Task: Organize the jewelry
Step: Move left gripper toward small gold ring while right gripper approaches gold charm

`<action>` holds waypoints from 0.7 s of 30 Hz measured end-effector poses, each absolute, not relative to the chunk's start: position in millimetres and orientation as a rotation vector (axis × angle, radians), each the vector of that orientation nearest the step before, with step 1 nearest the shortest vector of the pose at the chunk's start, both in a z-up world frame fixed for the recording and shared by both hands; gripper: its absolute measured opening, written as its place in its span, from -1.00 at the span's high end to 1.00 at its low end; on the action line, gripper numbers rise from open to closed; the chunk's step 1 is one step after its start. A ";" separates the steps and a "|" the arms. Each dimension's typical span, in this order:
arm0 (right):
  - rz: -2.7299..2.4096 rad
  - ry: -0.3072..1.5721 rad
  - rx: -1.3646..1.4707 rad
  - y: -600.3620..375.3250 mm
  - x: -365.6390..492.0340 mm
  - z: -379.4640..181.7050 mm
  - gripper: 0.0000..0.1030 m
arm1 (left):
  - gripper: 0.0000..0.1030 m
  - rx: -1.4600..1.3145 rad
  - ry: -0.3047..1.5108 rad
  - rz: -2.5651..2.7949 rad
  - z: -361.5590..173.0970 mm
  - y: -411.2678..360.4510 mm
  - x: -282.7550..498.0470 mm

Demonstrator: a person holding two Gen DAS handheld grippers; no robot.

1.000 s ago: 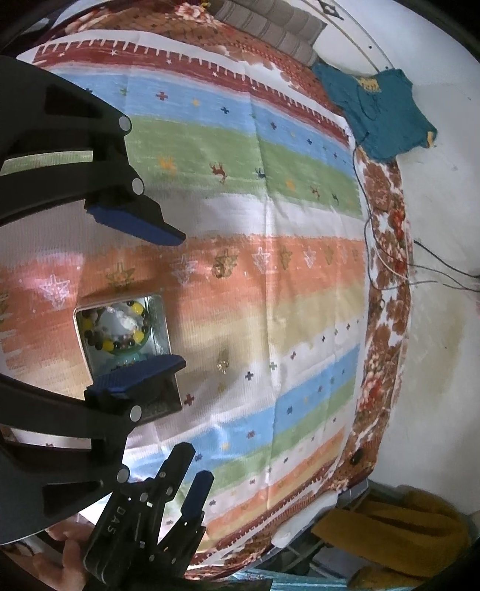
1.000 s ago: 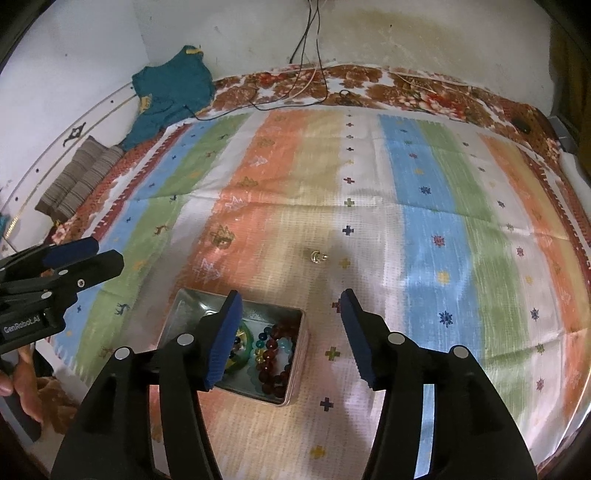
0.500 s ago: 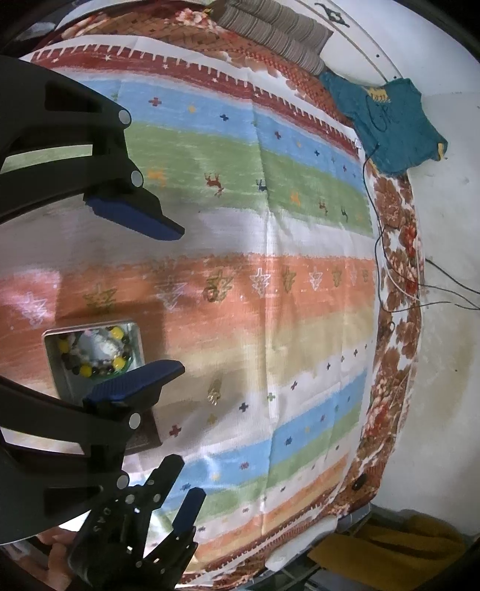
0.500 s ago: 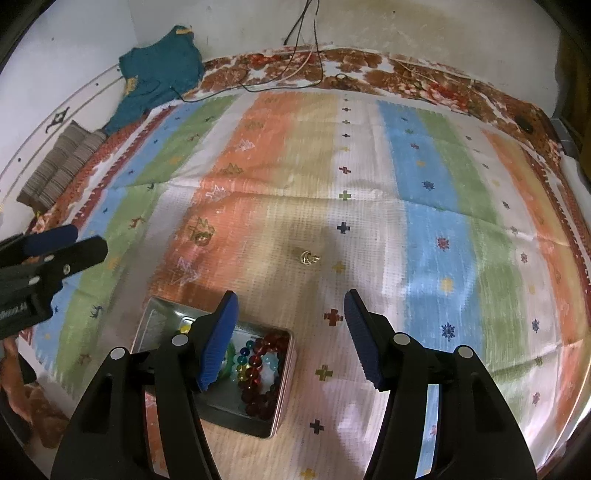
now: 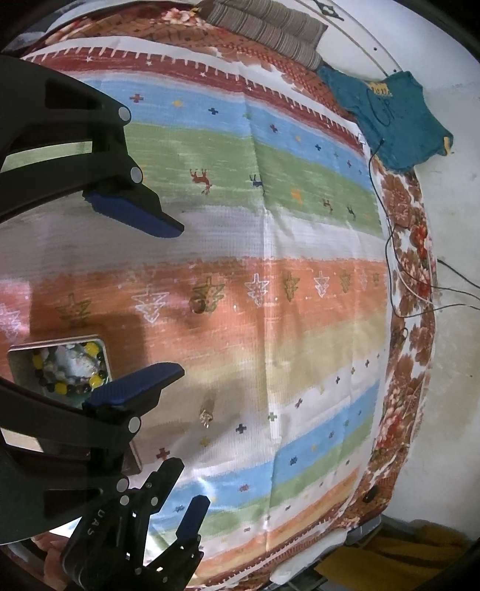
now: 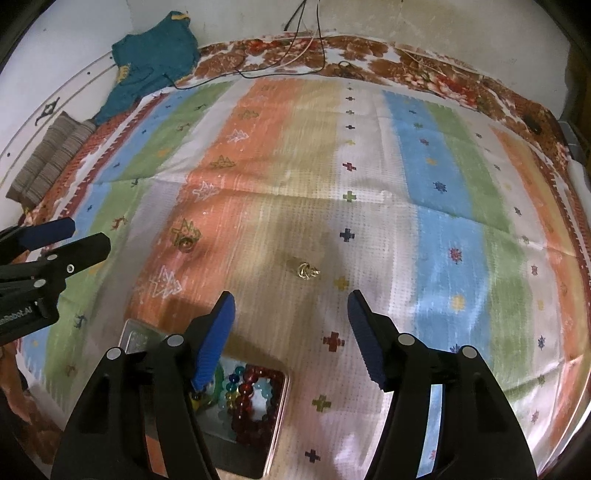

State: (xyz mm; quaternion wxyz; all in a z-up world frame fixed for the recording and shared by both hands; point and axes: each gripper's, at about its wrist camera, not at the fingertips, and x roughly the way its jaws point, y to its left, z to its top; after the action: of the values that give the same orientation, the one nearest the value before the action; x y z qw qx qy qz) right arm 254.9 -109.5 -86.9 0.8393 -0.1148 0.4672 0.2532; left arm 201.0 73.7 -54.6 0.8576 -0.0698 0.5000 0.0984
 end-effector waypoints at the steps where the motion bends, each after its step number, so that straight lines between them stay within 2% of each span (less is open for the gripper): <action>1: 0.536 0.991 -0.245 -108.0 256.5 -88.0 -0.24 | -0.36 -0.149 1.057 0.212 -57.4 75.7 203.7; 21: 0.528 1.086 -0.282 -92.3 288.6 -124.6 -0.24 | -0.36 -0.116 1.160 0.239 -102.6 85.7 240.0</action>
State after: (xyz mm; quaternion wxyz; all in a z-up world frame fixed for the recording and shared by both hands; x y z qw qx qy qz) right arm 288.6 -92.3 -124.6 0.8139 -0.1320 0.5089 0.2473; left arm 240.0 85.7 -102.6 0.8283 -0.0546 0.5462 0.1125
